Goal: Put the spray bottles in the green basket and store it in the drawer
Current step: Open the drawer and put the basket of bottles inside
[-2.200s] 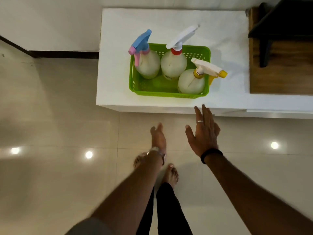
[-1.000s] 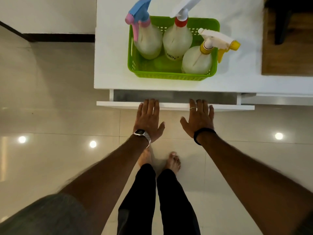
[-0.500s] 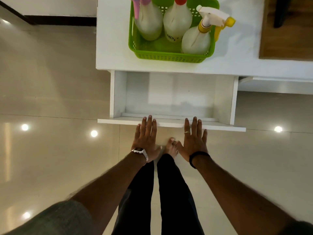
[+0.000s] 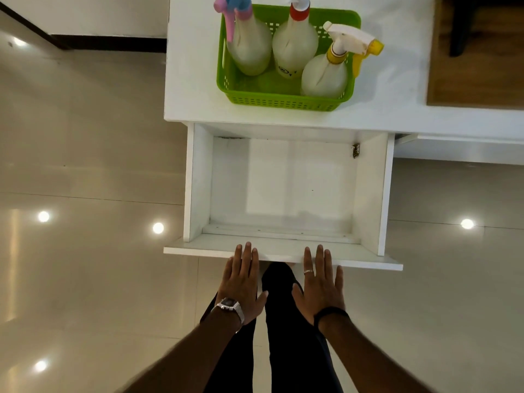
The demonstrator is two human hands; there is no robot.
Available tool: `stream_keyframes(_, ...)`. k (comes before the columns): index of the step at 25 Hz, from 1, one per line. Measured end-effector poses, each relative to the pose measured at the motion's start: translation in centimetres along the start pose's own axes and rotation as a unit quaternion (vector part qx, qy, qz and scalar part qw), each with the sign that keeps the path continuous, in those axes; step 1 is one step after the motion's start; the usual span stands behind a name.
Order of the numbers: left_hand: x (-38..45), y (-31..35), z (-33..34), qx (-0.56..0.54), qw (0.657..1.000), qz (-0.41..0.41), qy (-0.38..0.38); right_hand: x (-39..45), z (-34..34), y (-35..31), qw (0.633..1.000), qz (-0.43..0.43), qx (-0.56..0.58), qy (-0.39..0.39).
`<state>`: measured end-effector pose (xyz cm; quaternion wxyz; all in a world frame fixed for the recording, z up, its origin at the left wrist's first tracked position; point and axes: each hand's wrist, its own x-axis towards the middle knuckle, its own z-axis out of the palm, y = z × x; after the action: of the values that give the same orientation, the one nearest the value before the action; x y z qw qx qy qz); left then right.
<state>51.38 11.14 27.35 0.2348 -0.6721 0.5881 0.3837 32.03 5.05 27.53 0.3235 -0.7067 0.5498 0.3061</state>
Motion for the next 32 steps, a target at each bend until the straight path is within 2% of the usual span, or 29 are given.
stream_keyframes(6,-1.4,0.3,0.4,0.004,0.999,-0.002,-0.039,-1.6,0.7,-0.1,0.999,0.009,-0.010,-0.044)
stream_keyframes(9,0.8,-1.0,-2.4,0.032,0.998,0.026,-0.041,-0.3,-0.9,0.0,0.998,0.014,-0.036,-0.044)
stream_keyframes(11,3.3,-2.5,-5.7,0.035,0.999,0.032,0.010,1.7,-3.6,0.1,0.999,0.013,-0.045,-0.014)
stream_keyframes(14,7.0,-4.9,-12.9,-0.026,0.986,0.025,0.160,6.1,-10.7,0.2,0.995,0.020,-0.036,0.091)
stream_keyframes(17,10.4,-7.0,-21.2,-0.148,0.947,0.002,0.284,10.9,-19.9,-0.1,0.981,0.026,0.010,0.194)
stream_keyframes(21,14.1,-8.4,-30.4,-0.317,0.876,-0.034,0.361,15.9,-30.5,-0.1,0.944,0.041,0.074,0.318)
stream_keyframes(23,15.4,-8.7,-33.1,-0.360,0.868,-0.029,0.342,17.3,-33.8,-0.5,0.925,0.044,0.174,0.334)
stream_keyframes(25,16.3,-8.7,-34.5,-0.376,0.871,-0.016,0.316,18.1,-35.2,-1.1,0.911,0.056,0.277,0.300)
stream_keyframes(28,17.1,-8.7,-35.4,-0.365,0.878,-0.019,0.308,18.7,-35.1,-2.0,0.917,0.071,0.311,0.241)
stream_keyframes(32,16.9,-9.1,-35.4,-0.376,0.871,-0.038,0.315,18.2,-34.3,-2.8,0.897,0.085,0.343,0.264)
